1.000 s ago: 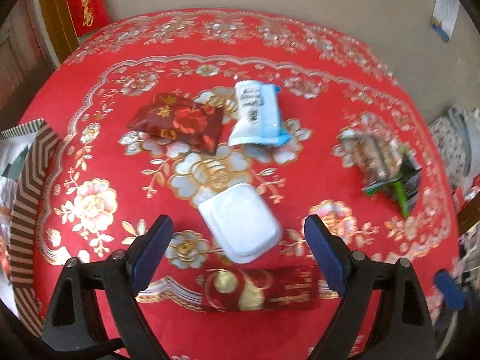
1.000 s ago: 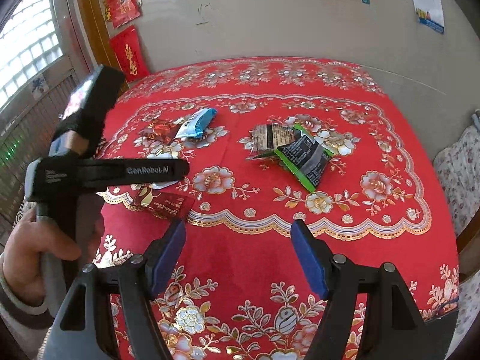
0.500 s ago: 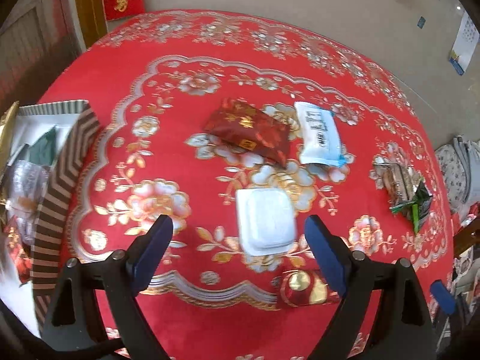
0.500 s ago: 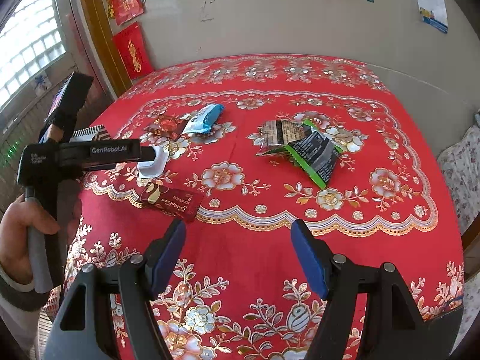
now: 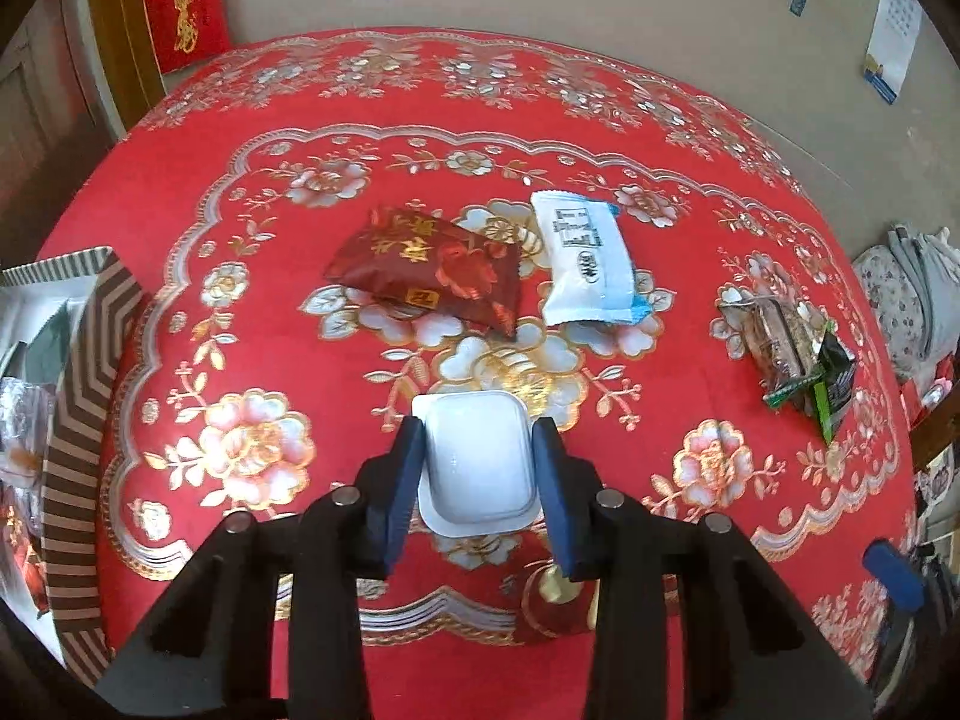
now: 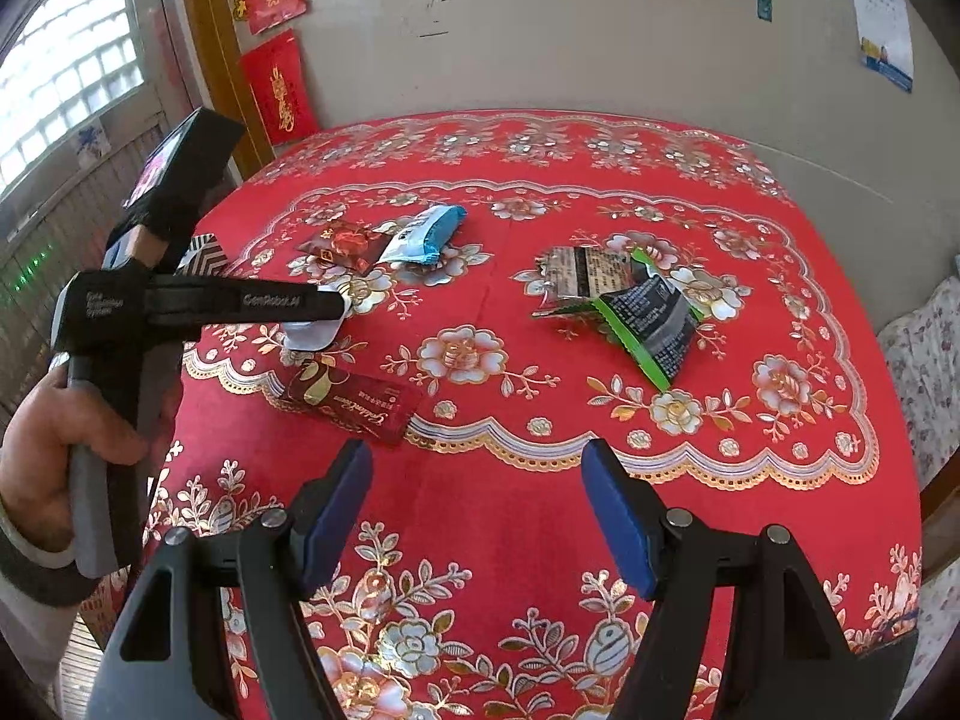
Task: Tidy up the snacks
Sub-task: 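Grasp the white plastic box with the left tool while the right tool grasps the red gold-printed bar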
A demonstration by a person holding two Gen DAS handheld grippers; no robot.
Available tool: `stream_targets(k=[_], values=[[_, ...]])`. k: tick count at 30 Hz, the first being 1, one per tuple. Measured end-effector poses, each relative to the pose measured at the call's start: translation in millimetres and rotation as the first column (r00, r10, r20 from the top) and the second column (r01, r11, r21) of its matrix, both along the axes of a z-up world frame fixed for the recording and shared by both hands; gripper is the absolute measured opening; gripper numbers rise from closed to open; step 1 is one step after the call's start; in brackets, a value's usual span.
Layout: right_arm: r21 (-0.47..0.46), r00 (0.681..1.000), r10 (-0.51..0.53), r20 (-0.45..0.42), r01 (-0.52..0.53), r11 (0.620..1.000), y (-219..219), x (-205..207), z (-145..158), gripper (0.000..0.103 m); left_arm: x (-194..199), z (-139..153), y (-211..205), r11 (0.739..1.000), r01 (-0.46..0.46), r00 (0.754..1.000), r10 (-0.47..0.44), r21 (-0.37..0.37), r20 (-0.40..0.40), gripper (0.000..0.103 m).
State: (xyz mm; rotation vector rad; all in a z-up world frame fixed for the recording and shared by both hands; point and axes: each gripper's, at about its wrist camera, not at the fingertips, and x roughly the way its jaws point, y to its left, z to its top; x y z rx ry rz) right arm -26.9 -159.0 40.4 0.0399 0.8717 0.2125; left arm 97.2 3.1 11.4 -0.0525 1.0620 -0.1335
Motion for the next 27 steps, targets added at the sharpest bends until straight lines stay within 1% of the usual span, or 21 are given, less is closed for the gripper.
stream_targets(k=[2, 4, 7, 10, 11, 13, 16, 18, 20, 21, 22, 23, 25, 27], values=[[0.000, 1.000, 0.017, 0.003, -0.017, 1.000, 3.8, 4.0, 1.5, 0.072, -3.5, 0.5, 5.2, 1.000, 0.000, 1.000, 0.000, 0.008, 0.011, 0.038], [-0.008, 0.999, 0.052, 0.011, -0.052, 0.999, 10.3, 10.7, 2.8, 0.072, -8.1, 2.6, 12.8, 1.000, -0.005, 1.000, 0.005, -0.002, 0.013, 0.038], [-0.057, 0.986, 0.160, 0.046, -0.157, 0.986, 29.5, 24.5, 1.9, 0.072, -16.8, 9.2, 25.4, 1.000, -0.015, 0.999, 0.015, -0.012, 0.028, 0.038], [-0.122, 0.964, 0.265, 0.035, -0.259, 0.958, 51.0, 36.6, -5.8, 0.072, -29.4, 17.9, 40.5, 0.999, -0.026, 0.999, 0.027, -0.019, 0.045, 0.038], [-0.146, 0.950, 0.311, 0.025, -0.304, 0.941, 60.1, 40.6, -10.2, 0.072, -33.4, 19.7, 44.4, 0.999, -0.026, 0.999, 0.027, -0.021, 0.047, 0.038], [-0.164, 0.921, 0.389, 0.005, -0.383, 0.909, 74.0, 46.2, -17.4, 0.072, -41.7, 22.7, 51.2, 0.999, -0.025, 0.998, 0.027, -0.025, 0.051, 0.038], [-0.193, 0.888, 0.458, -0.030, -0.455, 0.869, 86.8, 56.4, -27.8, 0.072, -53.7, 28.6, 59.7, 1.000, -0.012, 0.998, 0.013, -0.026, 0.060, 0.038], [-0.193, 0.878, 0.475, -0.060, -0.477, 0.857, 90.4, 63.7, -35.9, 0.072, -59.4, 32.0, 64.3, 0.999, -0.009, 0.998, 0.011, -0.033, 0.065, 0.038], [-0.138, 0.870, 0.487, -0.077, -0.493, 0.859, 87.0, 70.2, -38.6, 0.070, -63.5, 33.3, 66.6, 0.999, -0.005, 0.998, 0.008, -0.036, 0.067, 0.038], [-0.127, 0.872, 0.483, -0.076, -0.489, 0.863, 86.2, 71.2, -38.6, 0.066, -64.8, 33.5, 67.2, 0.999, -0.003, 0.998, 0.006, -0.036, 0.067, 0.039], [-0.135, 0.877, 0.476, -0.073, -0.481, 0.866, 86.9, 70.3, -38.4, 0.056, -66.1, 33.5, 68.7, 0.999, -0.003, 0.998, 0.006, -0.039, 0.065, 0.039], [-0.129, 0.878, 0.474, -0.070, -0.479, 0.868, 87.2, 68.1, -37.4, 0.039, -67.1, 33.3, 69.9, 0.999, -0.004, 0.998, 0.007, -0.044, 0.063, 0.039], [-0.129, 0.880, 0.468, -0.074, -0.474, 0.871, 87.9, 58.9, -35.2, 0.028, -68.3, 32.3, 71.6, 0.999, -0.005, 0.998, 0.008, -0.053, 0.060, 0.039], [-0.113, 0.892, 0.444, -0.078, -0.451, 0.885, 86.9, 51.7, -35.8, 0.026, -70.1, 31.8, 71.7, 0.999, -0.005, 0.998, 0.008, -0.054, 0.061, 0.039]])
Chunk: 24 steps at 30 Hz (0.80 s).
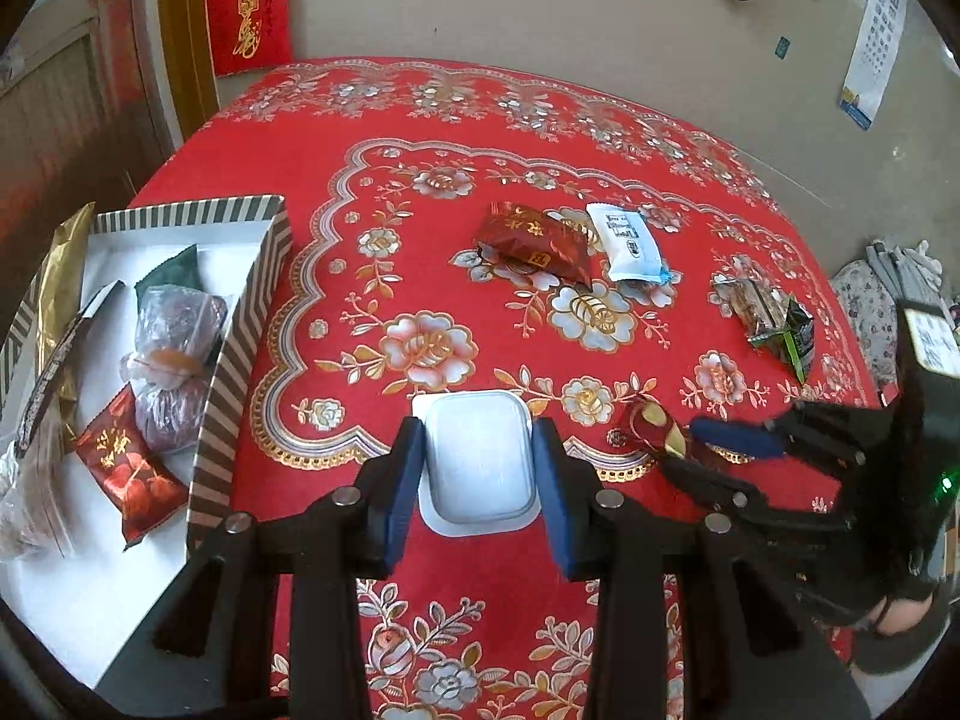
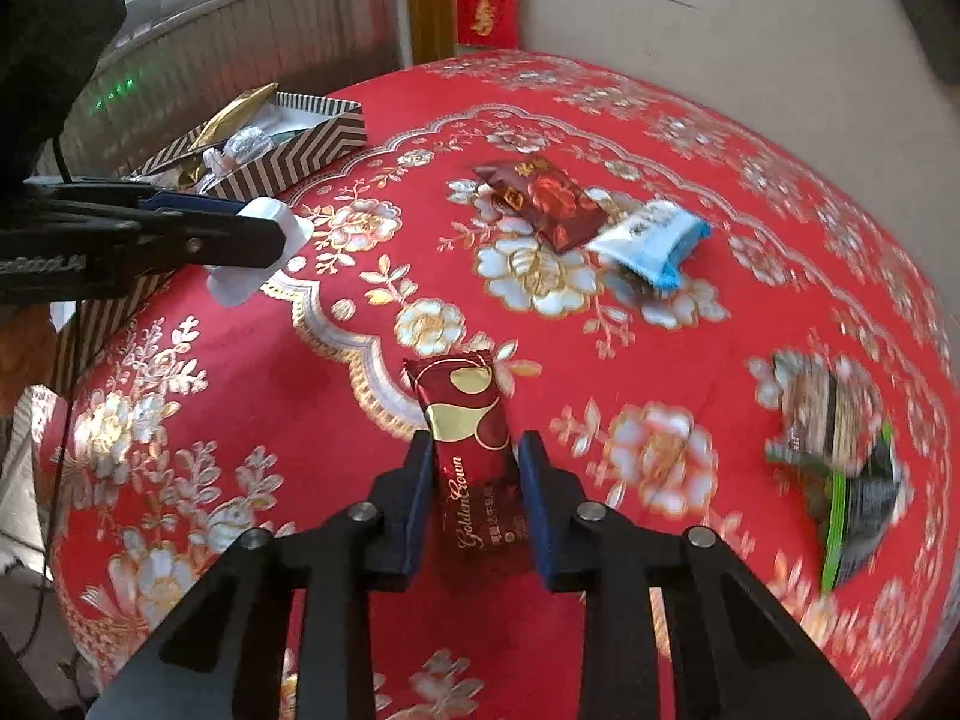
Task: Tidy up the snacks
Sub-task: 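Grasp the white plastic box with the left tool while the right tool grasps the red gold-printed bar, then carry the white plastic box and red bar over the white box with both tools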
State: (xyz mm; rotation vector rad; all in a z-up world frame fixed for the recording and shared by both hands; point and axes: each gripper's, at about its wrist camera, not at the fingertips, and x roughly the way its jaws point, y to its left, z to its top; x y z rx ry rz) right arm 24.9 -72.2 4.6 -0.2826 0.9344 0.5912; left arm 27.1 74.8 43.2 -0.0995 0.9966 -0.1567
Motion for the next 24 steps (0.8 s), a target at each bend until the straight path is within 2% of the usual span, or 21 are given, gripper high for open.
stream_targets(k=[3, 11, 16, 21, 24], values=[[0.017, 0.999, -0.035, 0.013, 0.035, 0.999, 0.0, -16.3, 0.7, 0.025, -5.0, -1.9, -2.7, 1.000, 0.008, 1.000, -0.008, 0.003, 0.000, 0.039], [-0.004, 0.971, -0.167, 0.172, 0.170, 0.985, 6.6, -62.2, 16.4, 0.025, -22.0, -3.5, -9.4, 0.999, 0.024, 1.000, -0.024, 0.036, 0.019, 0.039], [0.069, 0.950, -0.241, 0.197, 0.231, 0.970, 6.2, -72.3, 31.2, 0.025, -31.2, -0.9, -11.9, 0.998, 0.031, 0.999, -0.033, 0.048, 0.034, 0.039], [0.104, 0.934, -0.284, 0.218, 0.267, 0.958, 12.8, -77.8, 40.6, 0.024, -38.1, 1.9, -11.9, 0.997, 0.030, 0.998, -0.034, 0.066, 0.055, 0.039], [0.140, 0.932, -0.299, 0.204, 0.275, 0.951, 14.5, -76.0, 44.2, 0.023, -39.6, 2.4, -10.2, 0.997, 0.031, 0.998, -0.035, 0.067, 0.056, 0.039]])
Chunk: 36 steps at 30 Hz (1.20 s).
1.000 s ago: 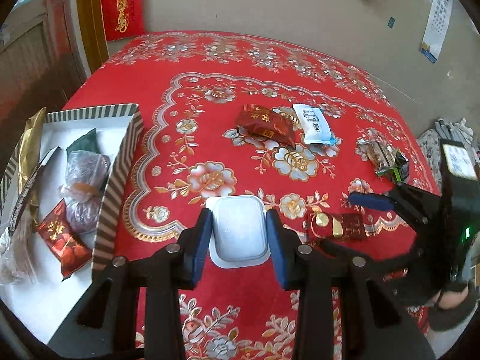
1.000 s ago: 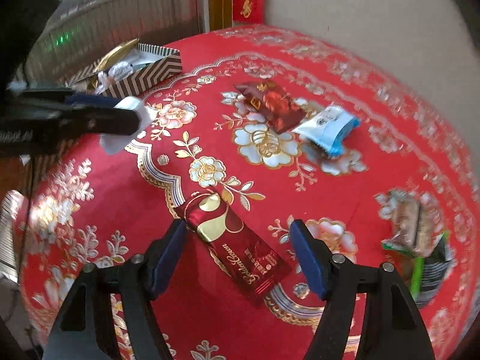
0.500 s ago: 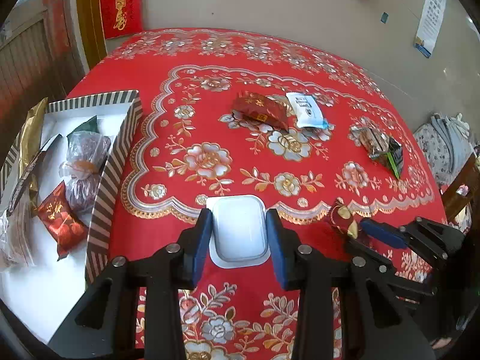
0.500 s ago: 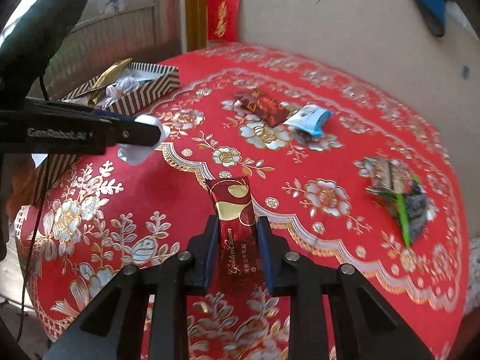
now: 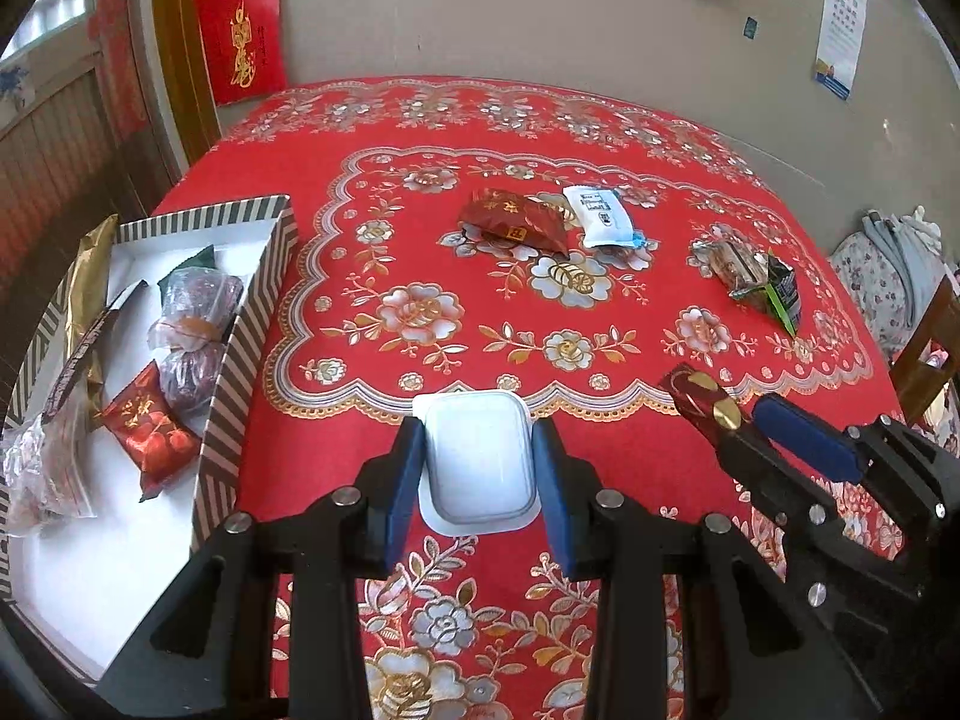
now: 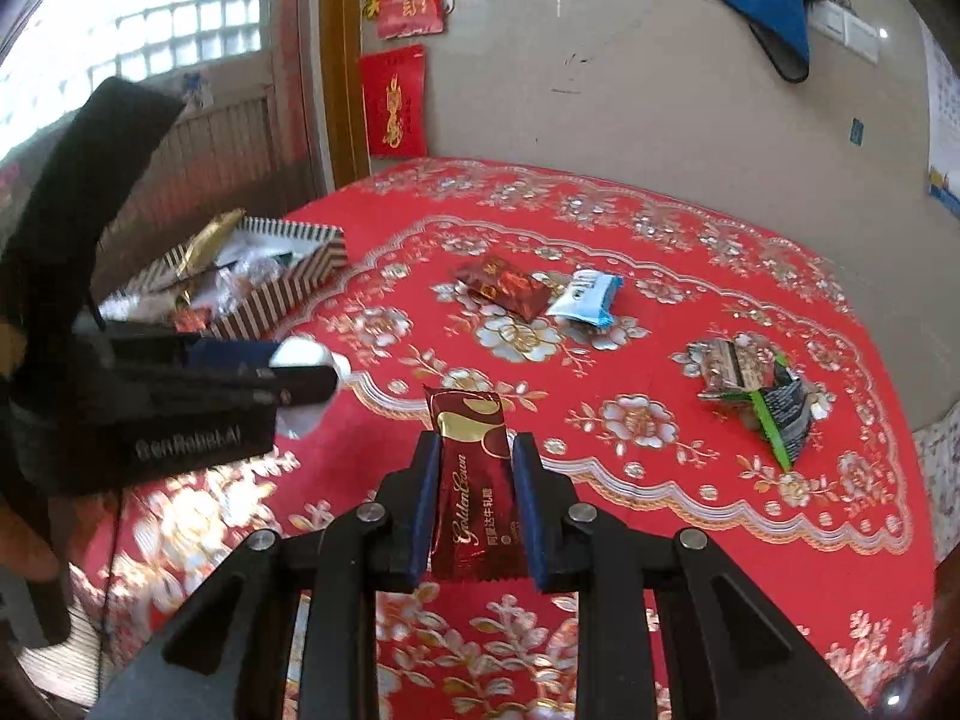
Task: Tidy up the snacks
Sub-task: 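Carry the white plastic box and red bar over the white box with both tools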
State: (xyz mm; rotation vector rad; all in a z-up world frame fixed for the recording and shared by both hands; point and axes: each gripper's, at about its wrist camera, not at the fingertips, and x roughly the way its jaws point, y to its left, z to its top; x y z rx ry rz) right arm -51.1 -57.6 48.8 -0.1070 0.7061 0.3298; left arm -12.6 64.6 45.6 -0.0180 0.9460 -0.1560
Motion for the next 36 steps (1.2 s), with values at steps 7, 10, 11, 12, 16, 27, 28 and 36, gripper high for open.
stream_targets(k=[7, 10, 11, 12, 16, 27, 28, 36], values=[[0.035, 1.000, 0.001, -0.024, 0.000, 0.999, 1.6, 4.0, -0.7, 0.004, -3.2, 1.3, 6.1, 1.000, 0.001, 1.000, -0.001, 0.003, 0.005, 0.039], [0.027, 0.999, -0.001, -0.036, 0.002, 1.000, 2.6, 6.5, -3.4, 0.004, -2.9, 1.0, 8.6, 1.000, -0.003, 1.000, 0.003, -0.003, 0.002, 0.039], [0.026, 0.999, -0.005, -0.039, 0.006, 1.000, 1.6, 7.1, -4.6, 0.004, -2.9, 0.6, 9.0, 1.000, -0.004, 1.000, 0.004, -0.002, 0.001, 0.039], [0.029, 0.999, -0.014, -0.042, 0.016, 0.999, -0.8, 8.3, -5.6, 0.004, -3.3, 0.1, 9.9, 1.000, -0.003, 1.000, 0.003, -0.002, 0.000, 0.039], [0.156, 0.984, -0.036, -0.172, 0.064, 0.986, -17.7, 22.9, -20.0, 0.016, -2.2, -2.8, 10.2, 1.000, -0.004, 1.000, 0.004, -0.003, -0.010, 0.039], [0.029, 0.976, -0.043, -0.214, 0.050, 0.998, 25.9, 45.6, -45.1, 0.032, -2.1, -4.3, 11.8, 1.000, -0.010, 1.000, 0.010, -0.001, -0.013, 0.039], [-0.010, 0.978, -0.055, -0.199, 0.054, 0.999, 27.3, 46.1, -44.4, 0.026, -2.5, -4.1, 13.2, 1.000, -0.013, 1.000, 0.013, -0.002, -0.013, 0.039], [0.042, 0.987, -0.038, -0.158, 0.045, 0.998, 5.6, 19.1, -31.7, 0.026, -3.7, -4.8, 18.9, 1.000, -0.022, 1.000, 0.021, -0.011, -0.014, 0.039]])
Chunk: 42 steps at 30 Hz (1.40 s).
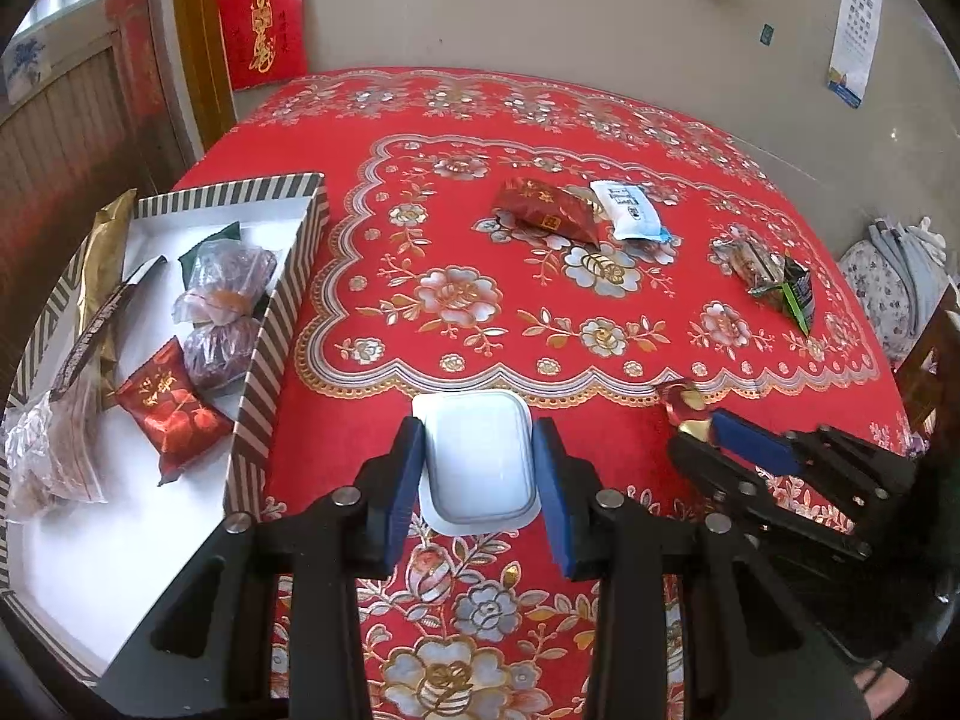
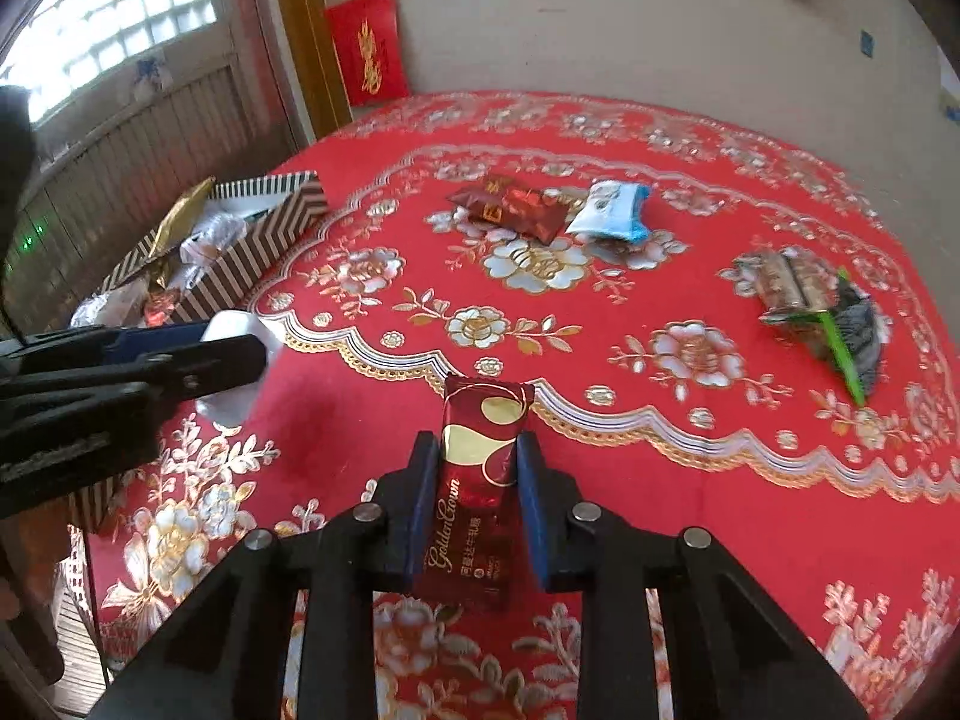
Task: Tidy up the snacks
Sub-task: 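Carry the white plastic box and red bar over the white box with both tools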
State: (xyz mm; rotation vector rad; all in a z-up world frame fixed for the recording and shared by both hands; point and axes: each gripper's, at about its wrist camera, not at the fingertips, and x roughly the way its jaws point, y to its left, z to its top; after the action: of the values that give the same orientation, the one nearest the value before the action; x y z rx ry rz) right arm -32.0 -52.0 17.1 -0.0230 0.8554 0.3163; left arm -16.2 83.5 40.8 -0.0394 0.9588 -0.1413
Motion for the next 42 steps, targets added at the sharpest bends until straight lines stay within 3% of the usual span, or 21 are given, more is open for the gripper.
stream_targets(k=[11, 21, 42], values=[[0.012, 0.995, -0.043, 0.091, 0.042, 0.999, -5.8, -8.6, 32.2, 0.026, -5.7, 8.3, -11.8, 1.000, 0.015, 0.999, -0.016, 0.024, 0.036, 0.039], [0.030, 0.993, -0.050, 0.107, 0.047, 0.998, -2.9, -5.5, 40.3, 0.026, -9.9, 21.5, -12.1, 0.999, 0.014, 0.997, -0.018, 0.048, 0.081, 0.039], [0.003, 0.984, 0.133, 0.119, -0.134, 0.991, 95.5, 21.6, 51.9, 0.026, -5.3, 44.6, 84.7, 0.988, -0.129, 0.986, 0.119, 0.079, 0.121, 0.039]])
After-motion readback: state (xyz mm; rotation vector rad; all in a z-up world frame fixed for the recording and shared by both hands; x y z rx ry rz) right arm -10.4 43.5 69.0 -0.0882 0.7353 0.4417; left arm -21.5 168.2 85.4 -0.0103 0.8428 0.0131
